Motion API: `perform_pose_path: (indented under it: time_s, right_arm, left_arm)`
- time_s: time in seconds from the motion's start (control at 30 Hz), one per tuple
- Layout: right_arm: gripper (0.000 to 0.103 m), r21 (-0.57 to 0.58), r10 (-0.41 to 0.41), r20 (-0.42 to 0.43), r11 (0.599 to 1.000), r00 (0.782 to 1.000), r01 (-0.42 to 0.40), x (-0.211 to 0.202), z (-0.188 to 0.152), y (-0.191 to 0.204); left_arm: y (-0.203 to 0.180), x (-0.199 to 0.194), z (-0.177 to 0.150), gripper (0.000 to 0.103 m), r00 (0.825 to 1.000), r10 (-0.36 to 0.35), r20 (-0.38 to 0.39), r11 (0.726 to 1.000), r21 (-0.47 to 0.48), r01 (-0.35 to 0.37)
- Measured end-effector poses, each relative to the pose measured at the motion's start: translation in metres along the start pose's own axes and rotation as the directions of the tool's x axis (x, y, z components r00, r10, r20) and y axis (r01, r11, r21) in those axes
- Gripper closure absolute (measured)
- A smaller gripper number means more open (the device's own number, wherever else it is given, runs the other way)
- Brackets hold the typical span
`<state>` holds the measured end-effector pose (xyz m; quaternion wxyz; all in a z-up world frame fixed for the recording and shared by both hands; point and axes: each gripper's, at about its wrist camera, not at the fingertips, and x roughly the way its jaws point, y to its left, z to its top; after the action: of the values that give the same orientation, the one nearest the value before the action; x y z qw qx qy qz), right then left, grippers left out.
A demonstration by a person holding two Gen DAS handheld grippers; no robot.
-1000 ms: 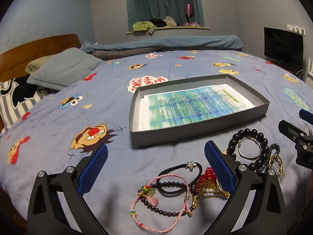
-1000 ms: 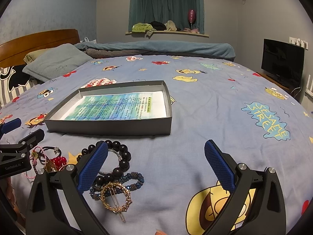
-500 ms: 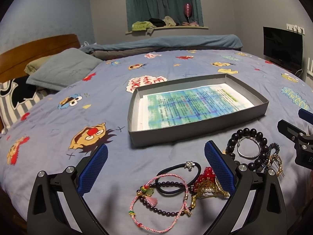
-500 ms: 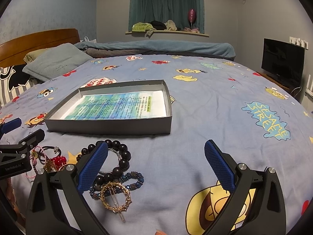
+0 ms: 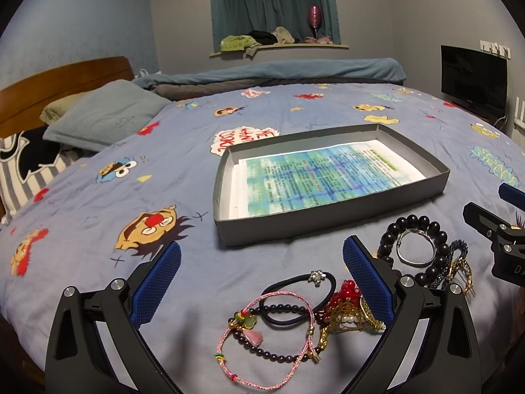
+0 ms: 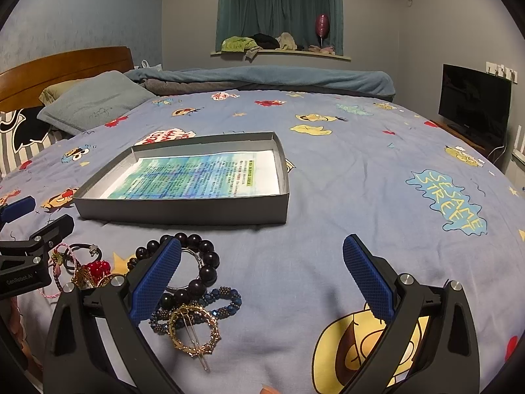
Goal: Organize jewelry
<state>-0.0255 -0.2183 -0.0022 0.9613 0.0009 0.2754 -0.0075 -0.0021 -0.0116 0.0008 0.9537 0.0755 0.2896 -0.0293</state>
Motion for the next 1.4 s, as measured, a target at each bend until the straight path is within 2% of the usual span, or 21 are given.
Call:
perform_pose_path:
  time_s: [0.83,1.17,1.4]
  right_arm:
    - [0.005,0.001,0.001,-0.006,1.000,1.000,-0.001,0.002,-0.001,-0.001]
    - [0.005,-0.002,0.024,-0.023,1.000,0.999,-0.024,0.006,-0.001,-0.002]
    - [0.005,-0.014,0.047,-0.037,0.999,0.998,-0.047,0.010,-0.001,0.001]
  left_arm:
    - [0.001,0.001,-0.001,0.005,1.000,-0.004,0.000,1.000,-0.002,0.004]
    - [0.010,0.000,-0.009,0.005,0.998,-0.061,-0.028,0.998,0.005,0.061]
    - [0.024,0.004,-0.015,0.005,0.995,-0.072,-0.063,0.997,-0.003,0.072]
